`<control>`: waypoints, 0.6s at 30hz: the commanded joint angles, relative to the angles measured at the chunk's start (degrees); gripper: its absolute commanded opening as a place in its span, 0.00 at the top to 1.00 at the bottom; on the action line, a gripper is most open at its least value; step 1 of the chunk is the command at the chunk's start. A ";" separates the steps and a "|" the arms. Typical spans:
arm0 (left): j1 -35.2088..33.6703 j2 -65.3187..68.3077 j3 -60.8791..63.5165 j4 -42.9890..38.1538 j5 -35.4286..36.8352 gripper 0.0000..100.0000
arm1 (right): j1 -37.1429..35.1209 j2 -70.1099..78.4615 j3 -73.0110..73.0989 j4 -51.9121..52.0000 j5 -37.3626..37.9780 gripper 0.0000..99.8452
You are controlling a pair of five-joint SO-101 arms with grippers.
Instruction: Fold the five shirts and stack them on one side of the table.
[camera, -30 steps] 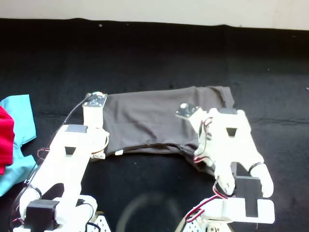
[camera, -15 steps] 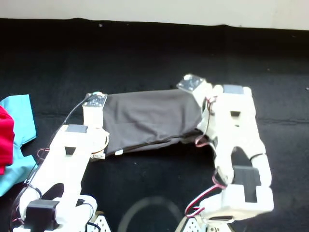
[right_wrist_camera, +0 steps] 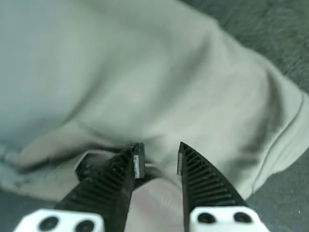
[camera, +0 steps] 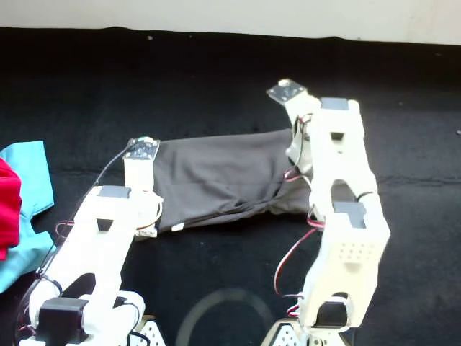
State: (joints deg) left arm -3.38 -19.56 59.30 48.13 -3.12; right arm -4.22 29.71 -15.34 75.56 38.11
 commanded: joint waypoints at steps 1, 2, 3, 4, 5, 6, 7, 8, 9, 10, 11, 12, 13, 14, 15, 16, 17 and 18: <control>0.22 0.13 0.40 -0.62 -0.09 0.99 | -0.22 -0.22 -8.31 3.12 -4.57 0.88; 0.22 0.13 0.40 -0.62 -0.09 0.99 | 0.04 -0.40 -10.33 5.05 -5.27 0.88; 0.22 0.13 0.40 -0.62 -0.09 0.99 | 0.13 -0.48 -13.05 7.78 -5.80 0.88; 0.22 0.13 0.40 -0.62 -0.09 0.99 | 0.48 -0.66 -15.25 10.77 -6.07 0.88; 0.22 0.13 0.40 -0.62 -0.09 0.99 | 0.75 -1.01 -17.27 13.67 -6.07 0.88; 0.22 0.13 0.40 -0.62 -0.09 0.99 | 0.84 -1.27 -18.86 16.66 -5.98 0.88; 0.22 0.13 0.40 -0.62 -0.09 0.99 | 0.92 -1.36 -20.44 20.00 -5.80 0.89; 0.22 0.13 0.40 -0.62 -0.09 0.99 | 0.92 -1.45 -21.49 23.16 -5.54 0.91; 0.22 0.13 0.40 -0.62 -0.09 0.99 | 0.84 -1.54 -21.85 25.54 -4.13 0.96; 0.22 0.13 0.31 -0.70 -0.09 0.99 | 0.92 -1.71 -21.93 25.63 -3.08 1.00; 0.22 0.13 0.31 -0.70 -0.09 0.99 | 1.27 -1.71 -21.23 25.63 -2.90 0.99; 0.22 0.13 0.31 -0.70 -0.09 0.99 | 2.07 -1.71 -20.53 25.54 -2.55 0.99; 0.22 0.13 0.31 -0.70 -0.09 0.99 | 2.59 -1.71 -19.74 25.45 -2.55 1.00; 0.22 0.13 0.31 -0.70 -0.09 0.99 | 2.95 -1.71 -19.03 25.45 -2.55 0.99; 0.22 0.13 0.31 -0.70 -0.09 0.99 | 3.74 -1.98 -17.98 25.54 -2.55 0.99; 0.22 0.13 0.31 -0.70 -0.09 0.99 | 4.35 -2.77 -16.48 25.54 -2.55 0.99; 0.22 0.13 0.31 -0.70 -0.09 0.99 | 4.88 -4.26 -14.55 25.54 -2.46 0.99; 0.22 0.13 0.31 -0.70 -0.09 0.99 | 5.05 -6.11 -11.91 25.54 -2.37 0.99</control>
State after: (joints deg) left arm -3.38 -19.56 59.30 48.13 -3.12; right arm -0.88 29.71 -30.90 100.35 34.68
